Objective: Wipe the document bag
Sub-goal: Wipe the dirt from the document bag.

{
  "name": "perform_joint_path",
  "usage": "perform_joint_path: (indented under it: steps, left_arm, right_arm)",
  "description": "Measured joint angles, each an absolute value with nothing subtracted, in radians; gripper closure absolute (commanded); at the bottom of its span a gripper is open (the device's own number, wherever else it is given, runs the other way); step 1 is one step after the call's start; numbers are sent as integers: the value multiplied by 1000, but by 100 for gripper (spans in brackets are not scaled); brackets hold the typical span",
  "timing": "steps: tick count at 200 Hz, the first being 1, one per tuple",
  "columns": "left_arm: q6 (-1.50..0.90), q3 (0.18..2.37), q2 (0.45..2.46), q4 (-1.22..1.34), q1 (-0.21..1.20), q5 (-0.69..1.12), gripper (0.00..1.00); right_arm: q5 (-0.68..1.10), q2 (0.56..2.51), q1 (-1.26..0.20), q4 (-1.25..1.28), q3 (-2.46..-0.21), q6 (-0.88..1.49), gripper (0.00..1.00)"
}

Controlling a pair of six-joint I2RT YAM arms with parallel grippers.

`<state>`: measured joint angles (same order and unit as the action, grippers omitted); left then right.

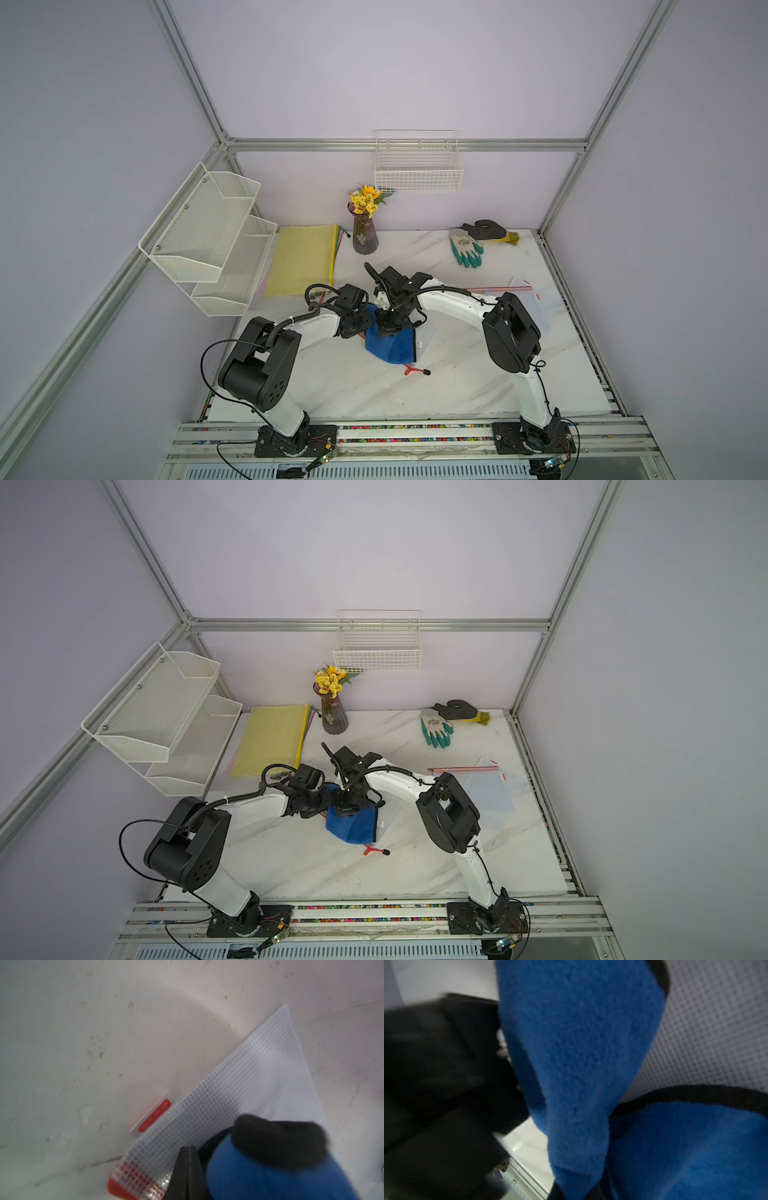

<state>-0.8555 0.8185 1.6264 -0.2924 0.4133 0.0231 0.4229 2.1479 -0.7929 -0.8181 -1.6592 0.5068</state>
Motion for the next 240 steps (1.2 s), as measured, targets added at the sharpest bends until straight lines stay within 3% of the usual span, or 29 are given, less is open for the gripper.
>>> perform_joint_path:
  steps: [26, 68, 105, 135, 169, 180, 197, 206, 220, 240]
  left_arm:
    - [-873, 796, 1604, -293, 416, 32, 100]
    - [-890, 765, 1577, -286, 417, 30, 100]
    - [-902, 743, 1548, -295, 417, 25, 100]
    - [-910, 722, 1518, -318, 417, 22, 100]
    - [-922, 710, 1479, -375, 417, 18, 85]
    - [-927, 704, 1455, -407, 417, 14, 75]
    - [-929, 704, 1412, -454, 417, 12, 49]
    - [-937, 704, 1380, -474, 417, 11, 42]
    - [-948, 704, 1330, -503, 417, 11, 36]
    - [-970, 701, 1263, -538, 415, 17, 34]
  right_arm:
    - [456, 2082, -701, -764, -1477, 549, 100]
    - [196, 1855, -573, -922, -1351, 531, 100]
    - [129, 1871, -604, -1011, -1525, 474, 100]
    - [234, 2022, -684, -963, -1748, 466, 100]
    - [278, 2154, -727, -905, -1736, 471, 100]
    - [263, 2175, -719, -907, -1682, 471, 100]
    - [268, 2160, -695, -900, -1641, 466, 100]
    - [255, 2152, -688, -899, -1624, 465, 100]
    - [266, 2149, -678, -889, -1610, 463, 100]
    - [270, 2148, -677, -882, -1606, 461, 100]
